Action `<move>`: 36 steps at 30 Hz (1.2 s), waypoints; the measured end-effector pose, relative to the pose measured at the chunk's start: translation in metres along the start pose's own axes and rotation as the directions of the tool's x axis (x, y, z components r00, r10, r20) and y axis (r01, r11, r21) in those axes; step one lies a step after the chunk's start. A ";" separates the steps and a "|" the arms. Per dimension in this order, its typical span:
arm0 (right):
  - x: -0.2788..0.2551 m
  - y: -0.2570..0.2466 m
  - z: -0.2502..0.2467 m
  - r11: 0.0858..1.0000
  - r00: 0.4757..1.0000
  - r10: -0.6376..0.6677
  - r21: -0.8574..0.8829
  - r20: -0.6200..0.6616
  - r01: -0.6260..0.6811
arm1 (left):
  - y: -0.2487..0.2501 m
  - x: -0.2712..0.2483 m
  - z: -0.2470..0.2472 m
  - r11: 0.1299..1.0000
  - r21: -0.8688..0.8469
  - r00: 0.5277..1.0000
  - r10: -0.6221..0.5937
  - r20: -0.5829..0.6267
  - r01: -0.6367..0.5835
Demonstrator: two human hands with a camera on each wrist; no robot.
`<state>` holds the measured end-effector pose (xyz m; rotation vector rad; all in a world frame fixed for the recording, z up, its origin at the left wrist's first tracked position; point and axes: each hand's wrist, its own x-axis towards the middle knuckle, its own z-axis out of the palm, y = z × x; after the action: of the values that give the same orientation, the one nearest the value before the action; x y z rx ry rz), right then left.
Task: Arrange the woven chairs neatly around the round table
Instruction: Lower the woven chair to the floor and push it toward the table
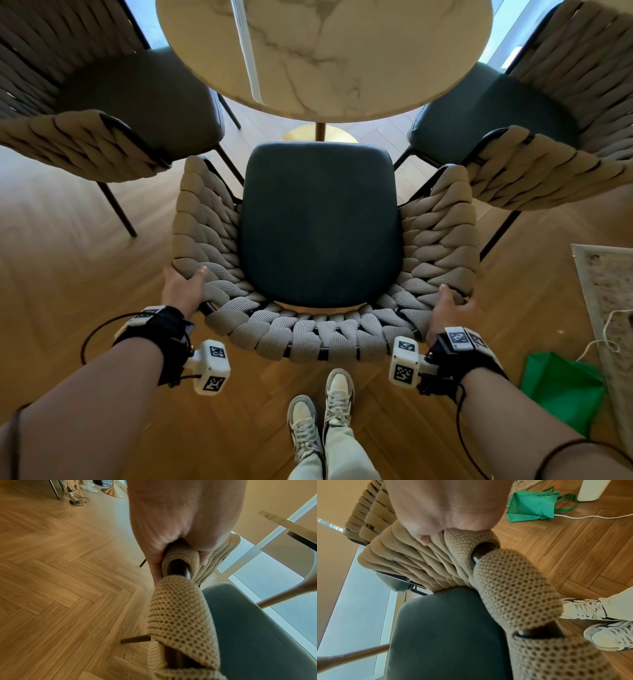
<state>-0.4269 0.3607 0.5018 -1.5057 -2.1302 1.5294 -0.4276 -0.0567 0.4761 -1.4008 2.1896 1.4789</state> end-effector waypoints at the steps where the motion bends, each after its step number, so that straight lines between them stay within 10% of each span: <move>1: 0.002 -0.002 0.000 1.000 1.000 -0.005 0.001 -0.001 0.005 | 0.001 0.000 0.002 1.000 0.001 1.000 0.000 0.002 0.000; 19: 0.002 -0.012 -0.017 0.998 0.988 0.021 -0.065 0.152 -0.011 | 0.005 -0.027 0.001 1.000 -0.022 1.000 0.020 -0.019 -0.021; 25: -0.001 0.014 -0.051 0.998 0.972 0.062 -0.014 0.226 -0.061 | -0.001 -0.091 0.003 0.940 0.193 0.928 0.317 -0.197 -0.280; 30: 0.007 0.045 -0.096 0.975 0.913 0.170 -0.195 0.370 -0.103 | 0.007 -0.164 0.032 0.912 0.148 0.910 0.344 0.230 -0.382; 36: 0.035 0.037 -0.148 0.966 0.870 0.231 -0.207 0.435 -0.153 | 0.039 -0.212 0.106 0.842 0.240 0.752 0.259 0.606 -0.483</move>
<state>-0.3343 0.4837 0.5308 -1.5757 -2.4733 1.9903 -0.3774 0.1585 0.5695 -0.3322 2.2563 1.2365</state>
